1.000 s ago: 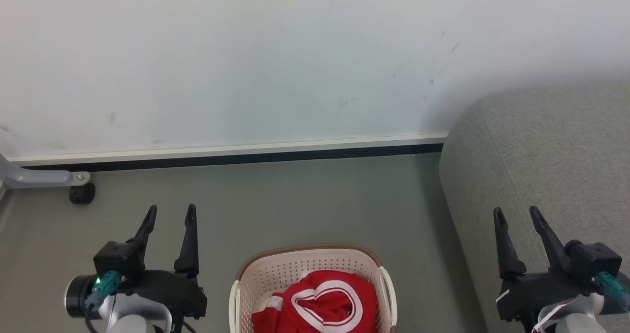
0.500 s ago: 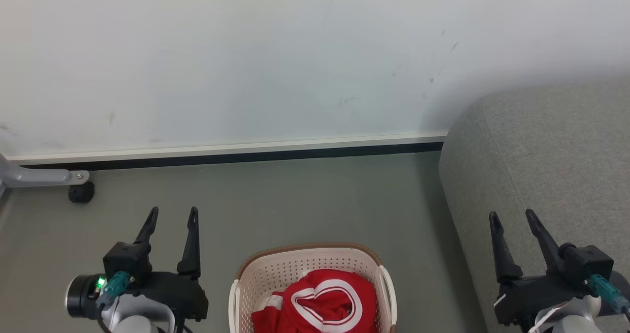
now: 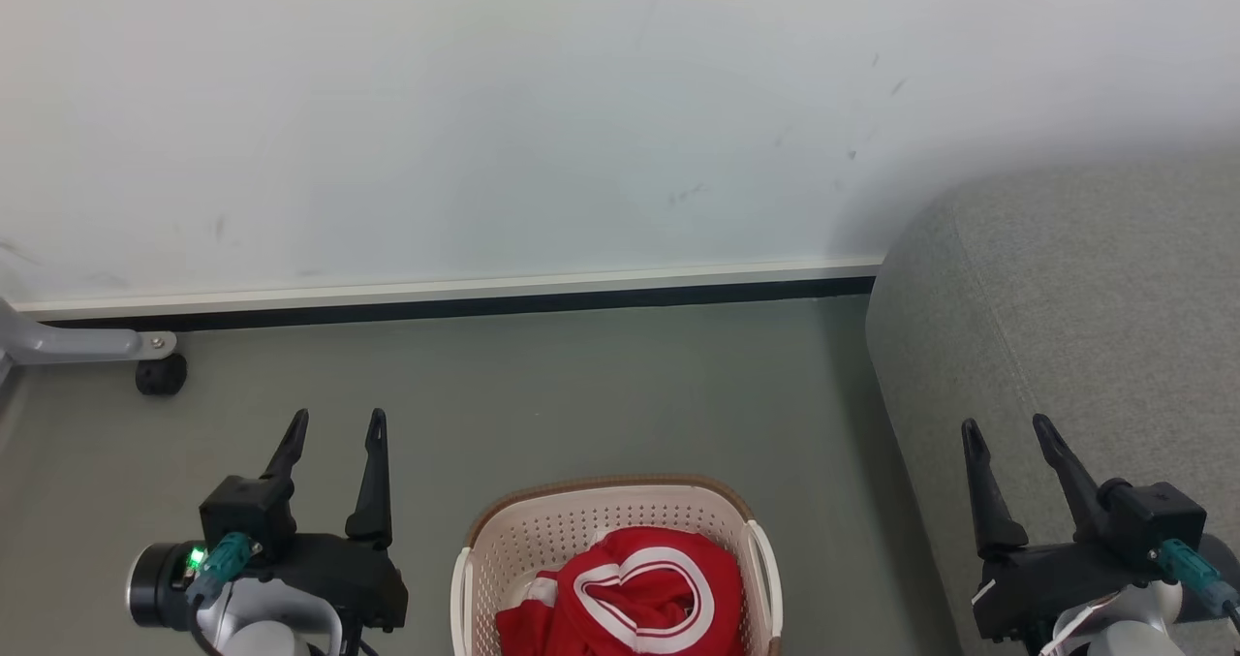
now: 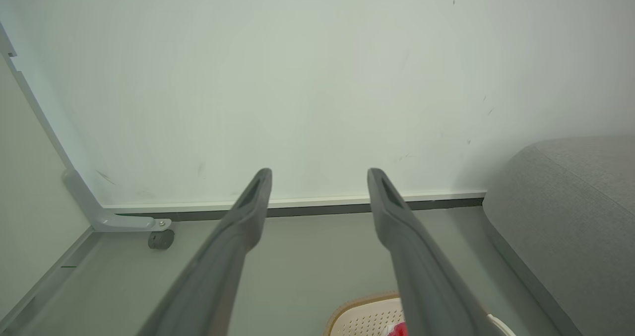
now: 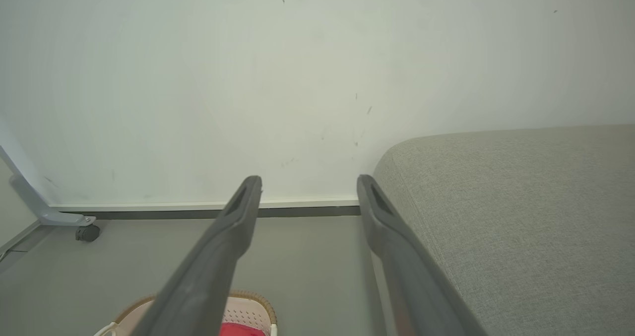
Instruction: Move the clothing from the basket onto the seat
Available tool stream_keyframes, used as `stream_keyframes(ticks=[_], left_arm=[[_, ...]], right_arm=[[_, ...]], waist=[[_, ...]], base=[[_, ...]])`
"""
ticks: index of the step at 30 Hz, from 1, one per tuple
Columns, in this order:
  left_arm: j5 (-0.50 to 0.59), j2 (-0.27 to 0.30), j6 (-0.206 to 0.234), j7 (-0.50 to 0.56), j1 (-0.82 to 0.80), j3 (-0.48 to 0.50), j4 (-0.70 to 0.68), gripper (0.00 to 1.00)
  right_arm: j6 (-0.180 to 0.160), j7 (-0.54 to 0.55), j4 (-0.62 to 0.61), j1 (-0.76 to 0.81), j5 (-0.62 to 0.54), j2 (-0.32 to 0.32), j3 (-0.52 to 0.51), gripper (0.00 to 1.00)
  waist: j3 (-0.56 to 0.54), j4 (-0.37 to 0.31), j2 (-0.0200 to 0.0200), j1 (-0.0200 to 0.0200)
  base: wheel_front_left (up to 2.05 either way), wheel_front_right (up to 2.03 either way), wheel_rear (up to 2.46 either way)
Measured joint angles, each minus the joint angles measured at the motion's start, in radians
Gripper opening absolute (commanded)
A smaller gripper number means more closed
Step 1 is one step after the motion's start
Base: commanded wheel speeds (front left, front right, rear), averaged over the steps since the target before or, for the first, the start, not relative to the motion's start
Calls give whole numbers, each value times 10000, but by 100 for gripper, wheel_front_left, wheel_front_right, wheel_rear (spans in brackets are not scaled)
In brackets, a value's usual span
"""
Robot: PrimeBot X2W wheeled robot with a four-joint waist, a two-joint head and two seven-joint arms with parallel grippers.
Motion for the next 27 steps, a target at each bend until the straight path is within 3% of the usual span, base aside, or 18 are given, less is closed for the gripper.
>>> stream_keyframes(ticks=[13, 27], left_arm=[[54, -84, 2, -4, -202, 19, -426, 100], [274, -408, -94, 347, -1400, -483, -261, 100]], right_arm=[[-12, 8, -721, -315, -2, -13, -36, 100], [-180, 219, -1766, -1332, -222, -123, -50, 100]], waist=[[683, -35, 0, 1], [2359, -198, 1, 1]], base=[[0, 0, 0], [0, 0, 0]])
